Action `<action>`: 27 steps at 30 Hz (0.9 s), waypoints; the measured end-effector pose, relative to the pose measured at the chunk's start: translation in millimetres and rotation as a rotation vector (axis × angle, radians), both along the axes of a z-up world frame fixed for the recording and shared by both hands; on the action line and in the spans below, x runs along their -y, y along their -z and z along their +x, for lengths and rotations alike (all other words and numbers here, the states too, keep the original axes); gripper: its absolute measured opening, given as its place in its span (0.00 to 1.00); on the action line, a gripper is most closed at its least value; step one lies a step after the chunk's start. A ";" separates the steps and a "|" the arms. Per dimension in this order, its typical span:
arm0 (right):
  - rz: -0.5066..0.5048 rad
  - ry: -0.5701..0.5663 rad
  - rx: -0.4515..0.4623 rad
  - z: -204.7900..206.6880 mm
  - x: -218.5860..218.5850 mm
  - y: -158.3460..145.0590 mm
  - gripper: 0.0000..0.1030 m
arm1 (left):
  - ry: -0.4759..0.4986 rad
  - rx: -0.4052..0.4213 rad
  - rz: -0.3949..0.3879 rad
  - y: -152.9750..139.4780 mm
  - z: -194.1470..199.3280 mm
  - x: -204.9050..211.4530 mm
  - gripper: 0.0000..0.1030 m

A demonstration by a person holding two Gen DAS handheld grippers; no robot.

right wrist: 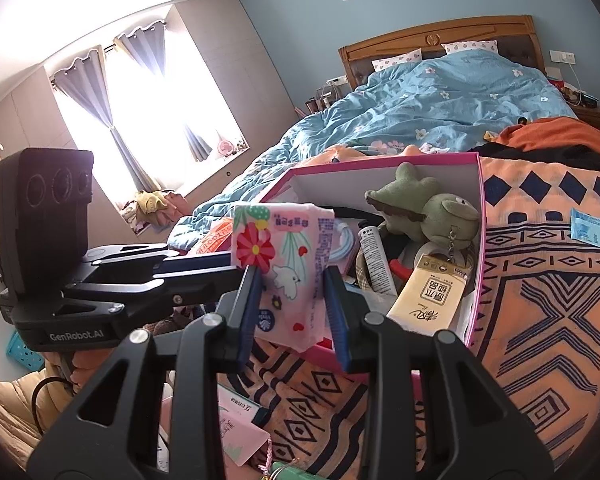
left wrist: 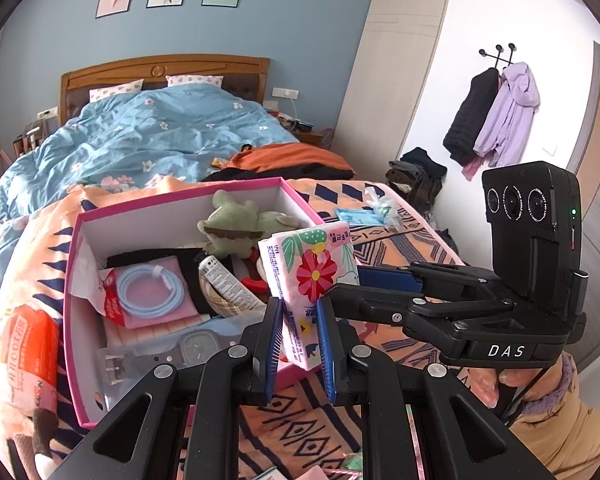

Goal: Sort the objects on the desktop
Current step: 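Carry the pink floral pack with both grippers over the box opening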

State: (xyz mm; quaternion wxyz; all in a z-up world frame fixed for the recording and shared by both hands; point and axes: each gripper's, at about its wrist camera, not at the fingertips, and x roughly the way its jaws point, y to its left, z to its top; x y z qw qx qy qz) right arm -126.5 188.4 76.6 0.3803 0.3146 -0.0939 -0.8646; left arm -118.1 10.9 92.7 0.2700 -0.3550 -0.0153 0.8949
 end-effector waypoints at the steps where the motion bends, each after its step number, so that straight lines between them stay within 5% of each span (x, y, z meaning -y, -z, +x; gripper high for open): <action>1: 0.001 0.001 0.001 -1.3 0.5 0.2 0.34 | -0.001 0.003 0.001 0.6 -1.1 0.3 0.15; 27: 0.031 0.029 0.051 -29.5 5.7 17.6 0.34 | -0.025 0.066 0.006 19.5 -28.5 0.3 0.15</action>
